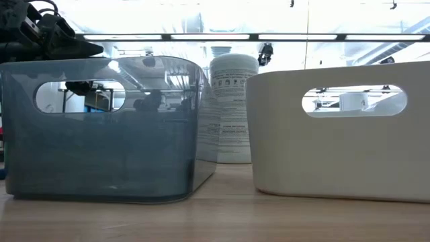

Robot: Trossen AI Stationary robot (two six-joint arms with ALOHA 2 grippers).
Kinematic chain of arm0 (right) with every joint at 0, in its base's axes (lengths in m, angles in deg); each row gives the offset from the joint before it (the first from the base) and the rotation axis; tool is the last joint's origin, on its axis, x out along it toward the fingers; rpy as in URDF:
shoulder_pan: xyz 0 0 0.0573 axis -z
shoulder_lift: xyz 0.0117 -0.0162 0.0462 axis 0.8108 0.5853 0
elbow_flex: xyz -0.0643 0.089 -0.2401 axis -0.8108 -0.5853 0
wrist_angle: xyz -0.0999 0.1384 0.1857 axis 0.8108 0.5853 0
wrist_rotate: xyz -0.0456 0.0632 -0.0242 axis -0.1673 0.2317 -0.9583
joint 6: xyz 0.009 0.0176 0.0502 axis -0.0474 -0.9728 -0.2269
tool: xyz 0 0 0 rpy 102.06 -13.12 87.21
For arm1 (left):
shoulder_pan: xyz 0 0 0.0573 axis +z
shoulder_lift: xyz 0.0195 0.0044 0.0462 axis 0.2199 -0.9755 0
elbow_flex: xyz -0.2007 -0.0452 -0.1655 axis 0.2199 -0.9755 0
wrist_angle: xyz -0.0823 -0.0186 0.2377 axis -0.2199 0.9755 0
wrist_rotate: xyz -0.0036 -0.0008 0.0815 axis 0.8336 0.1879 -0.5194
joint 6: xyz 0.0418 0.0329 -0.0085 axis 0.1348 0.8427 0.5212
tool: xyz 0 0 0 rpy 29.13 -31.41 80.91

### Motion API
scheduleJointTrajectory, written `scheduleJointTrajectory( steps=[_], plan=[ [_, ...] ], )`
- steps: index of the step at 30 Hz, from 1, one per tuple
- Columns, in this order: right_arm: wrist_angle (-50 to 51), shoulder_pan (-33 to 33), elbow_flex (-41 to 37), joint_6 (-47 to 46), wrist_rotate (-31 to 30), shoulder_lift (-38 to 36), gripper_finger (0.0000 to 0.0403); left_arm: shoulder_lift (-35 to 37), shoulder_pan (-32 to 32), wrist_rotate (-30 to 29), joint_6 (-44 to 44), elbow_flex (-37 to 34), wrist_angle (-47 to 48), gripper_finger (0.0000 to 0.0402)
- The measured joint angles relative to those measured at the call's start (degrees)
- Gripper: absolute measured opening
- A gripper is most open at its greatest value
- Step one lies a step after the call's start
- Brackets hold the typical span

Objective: Pick & Place Travel size toiletries
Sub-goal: Put the green shampoo bottle into the bottom black bin

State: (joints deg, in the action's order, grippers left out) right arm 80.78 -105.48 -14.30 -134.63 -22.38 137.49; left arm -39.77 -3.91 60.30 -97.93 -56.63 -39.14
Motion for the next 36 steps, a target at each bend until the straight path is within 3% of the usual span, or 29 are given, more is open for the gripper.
scheduleJointTrajectory(
  steps=[26, 36],
  plan=[
    [-1.0, 22.5, 16.3, 4.8, -2.5, 0.6, 0.0176, 0.0, 0.0, 0.0, 0.0, 0.0, 0.0, 0.0151],
    [-1.0, 32.7, 24.5, 9.0, -3.5, 6.4, 0.0176, 0.0, 0.0, 0.0, 0.0, 0.0, 0.0, 0.0151]
  ],
)
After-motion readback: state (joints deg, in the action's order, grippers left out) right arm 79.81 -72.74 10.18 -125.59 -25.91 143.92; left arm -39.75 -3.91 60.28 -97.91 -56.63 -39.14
